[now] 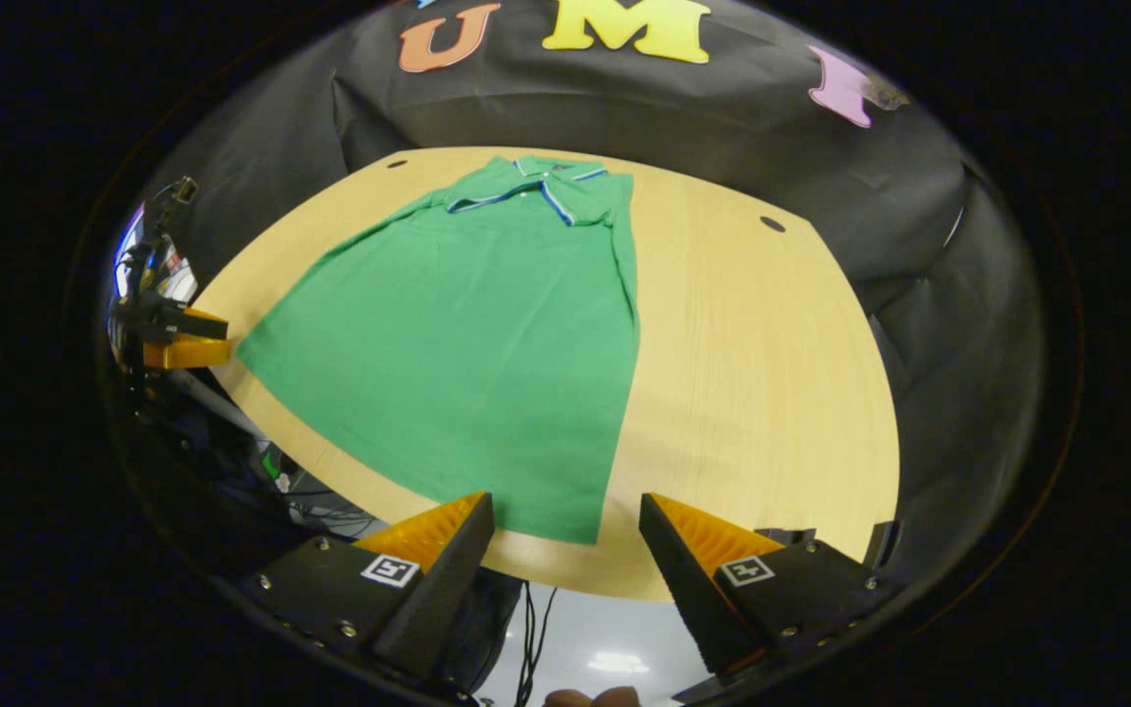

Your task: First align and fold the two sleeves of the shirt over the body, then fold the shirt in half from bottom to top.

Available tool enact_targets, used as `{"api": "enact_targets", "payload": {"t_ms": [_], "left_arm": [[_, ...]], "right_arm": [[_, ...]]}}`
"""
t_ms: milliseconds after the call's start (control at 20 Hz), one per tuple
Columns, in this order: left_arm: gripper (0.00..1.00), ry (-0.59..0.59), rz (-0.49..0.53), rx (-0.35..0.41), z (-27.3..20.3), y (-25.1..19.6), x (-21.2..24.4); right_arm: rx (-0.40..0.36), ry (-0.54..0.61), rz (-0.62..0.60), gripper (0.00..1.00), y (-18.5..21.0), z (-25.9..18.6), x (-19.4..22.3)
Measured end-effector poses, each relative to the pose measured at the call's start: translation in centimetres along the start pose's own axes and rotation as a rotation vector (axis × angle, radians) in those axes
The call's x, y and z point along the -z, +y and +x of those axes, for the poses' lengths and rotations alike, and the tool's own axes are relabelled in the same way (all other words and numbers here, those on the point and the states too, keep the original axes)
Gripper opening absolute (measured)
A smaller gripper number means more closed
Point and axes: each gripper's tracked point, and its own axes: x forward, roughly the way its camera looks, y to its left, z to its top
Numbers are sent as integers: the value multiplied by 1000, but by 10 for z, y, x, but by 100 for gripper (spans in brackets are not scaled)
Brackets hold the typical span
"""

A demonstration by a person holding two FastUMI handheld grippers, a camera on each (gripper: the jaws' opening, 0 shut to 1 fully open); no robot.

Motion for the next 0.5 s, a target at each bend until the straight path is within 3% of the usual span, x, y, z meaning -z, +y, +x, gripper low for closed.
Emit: {"api": "enact_targets", "payload": {"t_ms": [500], "left_arm": [[100,28,63,-56,23,0,-2]], "right_arm": [[-28,27,-3,95,10,35,4]]}}
